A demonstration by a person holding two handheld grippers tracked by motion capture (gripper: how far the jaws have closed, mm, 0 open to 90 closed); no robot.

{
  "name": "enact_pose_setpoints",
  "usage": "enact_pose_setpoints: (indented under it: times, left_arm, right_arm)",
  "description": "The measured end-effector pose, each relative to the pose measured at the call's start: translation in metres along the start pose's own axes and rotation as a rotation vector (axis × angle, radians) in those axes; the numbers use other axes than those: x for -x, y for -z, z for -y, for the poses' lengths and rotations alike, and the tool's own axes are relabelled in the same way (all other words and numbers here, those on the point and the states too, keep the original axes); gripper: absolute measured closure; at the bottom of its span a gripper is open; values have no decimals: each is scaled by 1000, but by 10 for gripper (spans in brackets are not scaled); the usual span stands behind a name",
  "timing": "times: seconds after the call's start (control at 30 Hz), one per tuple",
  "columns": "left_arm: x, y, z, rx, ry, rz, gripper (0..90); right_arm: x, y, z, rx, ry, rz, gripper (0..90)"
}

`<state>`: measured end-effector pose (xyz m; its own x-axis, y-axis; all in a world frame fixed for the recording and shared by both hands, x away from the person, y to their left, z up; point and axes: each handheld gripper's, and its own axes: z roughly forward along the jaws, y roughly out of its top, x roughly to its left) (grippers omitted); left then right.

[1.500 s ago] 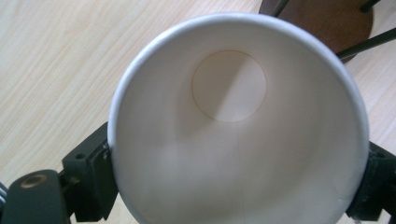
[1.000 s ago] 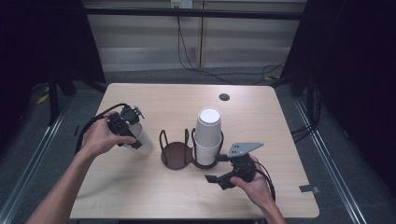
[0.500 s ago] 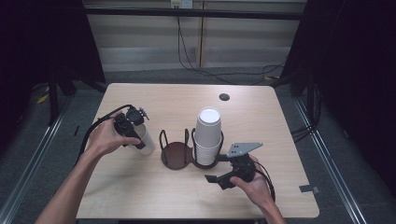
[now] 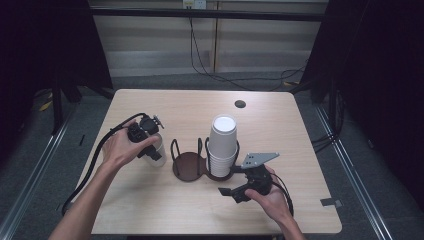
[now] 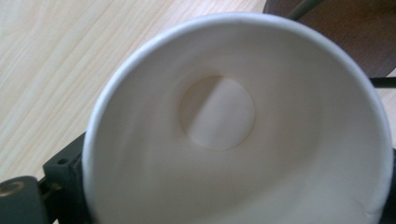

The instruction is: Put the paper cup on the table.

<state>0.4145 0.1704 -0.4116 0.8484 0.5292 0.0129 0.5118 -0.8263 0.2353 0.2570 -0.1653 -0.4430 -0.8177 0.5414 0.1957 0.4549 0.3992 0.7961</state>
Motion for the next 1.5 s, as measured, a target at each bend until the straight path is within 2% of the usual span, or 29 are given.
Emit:
enact_pose_setpoints:
  times: [0.17,0.2,0.27,0.4,0.5,0.53,0.57,0.73,0.77,0.8,0.87,1.0,1.07,1.17,1.27,1.33,1.43,1.5]
  left_arm:
    - [1,-4,0,4,-6,9,76]
    - [1,-5,1,7,-6,14,103]
    - [1,-8,0,-6,-22,33,102]
    - [0,-9,4,24,-30,34,100]
    - [0,-9,8,16,-42,26,98]
    - [0,-9,10,25,-33,21,99]
    - [-1,-9,11,25,-42,31,100]
    - [6,-8,17,32,-57,-3,96]
    - [8,-8,18,49,-44,-6,105]
    - [8,-7,20,43,-52,-4,108]
    - [7,-9,23,40,-40,-3,101]
    - [4,-8,29,74,-32,-2,125]
    - [4,-9,32,62,-30,17,129]
    - [5,-9,38,62,-31,15,156]
    - [3,-10,45,108,0,65,157]
    - [2,-10,51,128,17,49,157]
    - [7,-8,57,130,22,51,162]
    - [11,-7,61,168,40,46,162]
  right_arm:
    - [1,0,0,1,-1,5,146]
    - [1,1,0,-1,-4,7,146]
    - [1,0,1,-2,-6,7,146]
    - [1,-2,1,-13,-4,17,146]
    - [2,-4,1,-19,-5,16,146]
    - [1,-4,1,-19,-5,17,147]
    - [1,-4,1,-19,-5,16,146]
    - [2,-2,1,-13,-12,19,146]
    - [2,-2,1,-12,-15,21,146]
    - [3,-1,1,-12,-16,23,146]
    - [3,-1,2,-11,-17,22,146]
    - [2,-1,2,-11,-16,22,146]
    - [2,-1,2,-11,-17,23,146]
    - [2,0,2,-11,-16,26,146]
    - [2,1,1,-6,-15,28,146]
    - [2,2,1,-3,-17,29,146]
    - [2,3,2,2,-16,34,146]
    - [3,4,2,-1,-19,39,146]
